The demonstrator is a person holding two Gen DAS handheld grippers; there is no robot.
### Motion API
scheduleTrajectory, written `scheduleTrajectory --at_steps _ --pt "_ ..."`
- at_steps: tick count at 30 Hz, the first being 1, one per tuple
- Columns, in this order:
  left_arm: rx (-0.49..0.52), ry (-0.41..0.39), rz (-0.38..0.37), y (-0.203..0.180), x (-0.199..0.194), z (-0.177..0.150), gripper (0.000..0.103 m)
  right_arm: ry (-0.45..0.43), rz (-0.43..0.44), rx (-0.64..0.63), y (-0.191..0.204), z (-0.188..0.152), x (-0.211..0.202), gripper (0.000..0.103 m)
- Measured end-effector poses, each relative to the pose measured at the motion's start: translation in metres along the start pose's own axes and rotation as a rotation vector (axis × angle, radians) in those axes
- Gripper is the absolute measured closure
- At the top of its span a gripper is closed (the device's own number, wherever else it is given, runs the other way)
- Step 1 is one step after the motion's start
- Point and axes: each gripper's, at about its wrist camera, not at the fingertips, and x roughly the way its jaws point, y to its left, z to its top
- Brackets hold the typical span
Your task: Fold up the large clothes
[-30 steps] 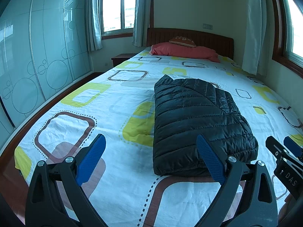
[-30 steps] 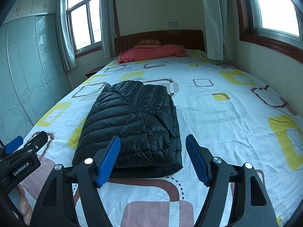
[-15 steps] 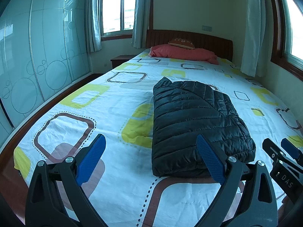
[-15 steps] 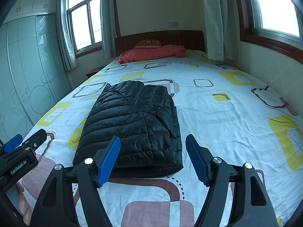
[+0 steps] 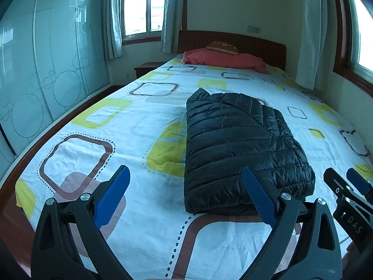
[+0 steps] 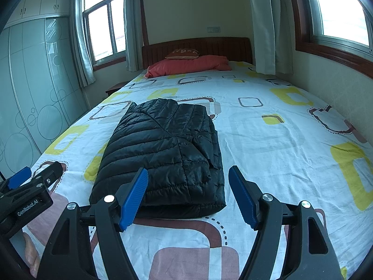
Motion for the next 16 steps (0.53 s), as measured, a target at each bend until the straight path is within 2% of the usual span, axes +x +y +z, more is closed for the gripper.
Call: scheduleTrajectory --at_steps 7,16 --pt "-0.003 0.012 -0.038 0.000 0.006 -0.002 0.002 0.005 0.003 -0.003 -0.001 0.000 0.004 0.032" --pt "0.001 0.031 -0.043 0.004 0.027 0.000 0.002 0.022 -0.014 0.020 -0.019 -0.001 0.018 0.032"
